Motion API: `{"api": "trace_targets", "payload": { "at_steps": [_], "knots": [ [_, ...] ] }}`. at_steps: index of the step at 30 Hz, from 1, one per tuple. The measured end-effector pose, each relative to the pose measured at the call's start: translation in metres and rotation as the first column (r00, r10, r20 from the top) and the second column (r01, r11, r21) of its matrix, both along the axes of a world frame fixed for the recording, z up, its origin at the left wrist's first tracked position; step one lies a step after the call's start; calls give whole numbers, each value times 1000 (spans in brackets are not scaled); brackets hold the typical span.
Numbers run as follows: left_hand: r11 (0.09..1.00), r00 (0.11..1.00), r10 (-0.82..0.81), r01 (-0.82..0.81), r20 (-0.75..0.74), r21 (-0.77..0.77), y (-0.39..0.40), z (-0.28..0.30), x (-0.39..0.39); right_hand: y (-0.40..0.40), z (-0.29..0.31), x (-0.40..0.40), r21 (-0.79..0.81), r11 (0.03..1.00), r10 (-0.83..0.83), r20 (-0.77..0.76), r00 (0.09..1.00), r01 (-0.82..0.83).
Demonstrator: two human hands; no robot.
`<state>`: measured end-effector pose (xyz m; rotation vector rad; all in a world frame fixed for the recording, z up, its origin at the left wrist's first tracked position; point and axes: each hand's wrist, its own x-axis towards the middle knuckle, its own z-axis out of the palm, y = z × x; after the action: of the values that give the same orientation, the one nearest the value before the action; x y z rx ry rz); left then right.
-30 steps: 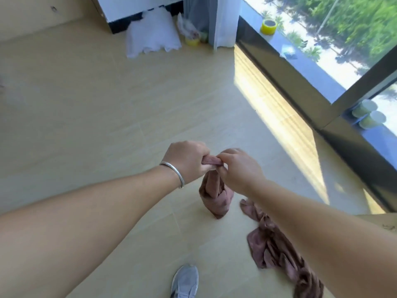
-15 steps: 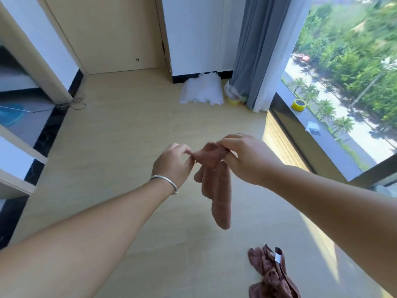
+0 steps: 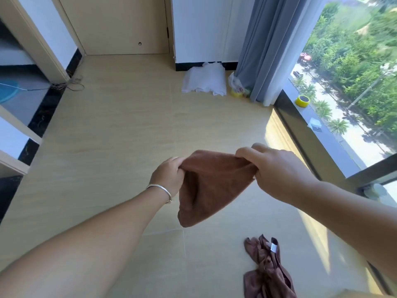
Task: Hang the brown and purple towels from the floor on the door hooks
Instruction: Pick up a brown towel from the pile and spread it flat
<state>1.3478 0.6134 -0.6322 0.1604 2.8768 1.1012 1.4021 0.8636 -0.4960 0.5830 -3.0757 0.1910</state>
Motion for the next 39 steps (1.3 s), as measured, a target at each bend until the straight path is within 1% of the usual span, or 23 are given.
{"api": "trace_targets", "payload": {
  "at_steps": [1, 2, 4, 6, 7, 9, 11, 12, 13, 14, 16, 19, 21, 23, 25, 26, 28, 30, 32, 34, 36, 37, 39],
  "knots": [
    [999, 999, -45, 45, 19, -2, -10, -5, 7, 0, -12, 4, 112, 994, -23, 47, 999, 17],
    [997, 996, -80, 80, 29, 0, -21, -10, 15, -3, -25, 9, 189, 981, -54, 88, 995, 37],
    [992, 993, -115, 116, 12, -40, -43, -18, 28, -14, -51, 19, 270, 961, -101, 143, 985, 60],
    [989, 995, -102, 101, -8, -112, -63, -25, 39, -29, -75, 27, 294, 954, -113, 188, 976, 54],
    [992, 998, -59, 59, -5, -112, -72, -29, 43, -37, -86, 30, 288, 956, -125, 213, 969, 60],
    [998, 998, 54, -53, 22, -40, -86, -36, 47, -52, -103, 27, 222, 966, -194, 262, 945, 136],
    [987, 987, 155, -157, 51, 42, -97, -39, 49, -64, -116, 15, 104, 953, -301, 322, 897, 283],
    [981, 982, 180, -183, 59, 62, -103, -39, 48, -68, -120, 7, 42, 932, -350, 359, 865, 360],
    [984, 984, 171, -173, 53, 51, -110, -38, 45, -71, -122, -2, -13, 907, -382, 400, 833, 422],
    [992, 991, 128, -129, 47, 6, -120, -37, 42, -74, -121, -11, -56, 886, -394, 435, 810, 461],
    [992, 998, -6, 15, 68, -128, -139, -33, 30, -77, -118, -30, -93, 873, -385, 470, 794, 479],
    [937, 970, -174, 215, 167, -275, -163, -24, 8, -82, -112, -57, -63, 890, -373, 471, 799, 453],
    [878, 946, -197, 287, 256, -383, -175, -18, -8, -87, -106, -73, -56, 889, -379, 463, 801, 454],
    [809, 946, -157, 288, 283, -513, -185, -12, -23, -94, -98, -87, -40, 906, -364, 434, 824, 421],
    [753, 969, -77, 211, 235, -624, -196, 0, -37, -99, -85, -99, -18, 925, -343, 392, 854, 380],
    [731, 978, -33, 166, 208, -662, -200, 8, -45, -101, -76, -106, -15, 928, -341, 369, 865, 372],
    [721, 986, 63, 62, 154, -690, -210, 27, -58, -102, -57, -120, -20, 929, -344, 328, 880, 370],
    [742, 989, 131, -47, 76, -669, -220, 49, -70, -103, -37, -133, -28, 923, -360, 286, 888, 383],
    [785, 985, 173, -145, -12, -603, -226, 72, -79, -104, -19, -142, -60, 910, -385, 242, 891, 410],
    [862, 972, 215, -233, -92, -451, -233, 95, -82, -105, -4, -147, -141, 882, -414, 228, 881, 450],
    [928, 956, 241, -277, -166, -249, -238, 114, -79, -105, 6, -146, -217, 856, -427, 214, 878, 469],
    [943, 946, 253, -288, -200, -169, -240, 121, -74, -104, 8, -144, -247, 849, -424, 206, 882, 467],
    [950, 932, 268, -298, -245, -95, -243, 128, -63, -103, 4, -137, -284, 846, -405, 207, 890, 451]
  ]
}}
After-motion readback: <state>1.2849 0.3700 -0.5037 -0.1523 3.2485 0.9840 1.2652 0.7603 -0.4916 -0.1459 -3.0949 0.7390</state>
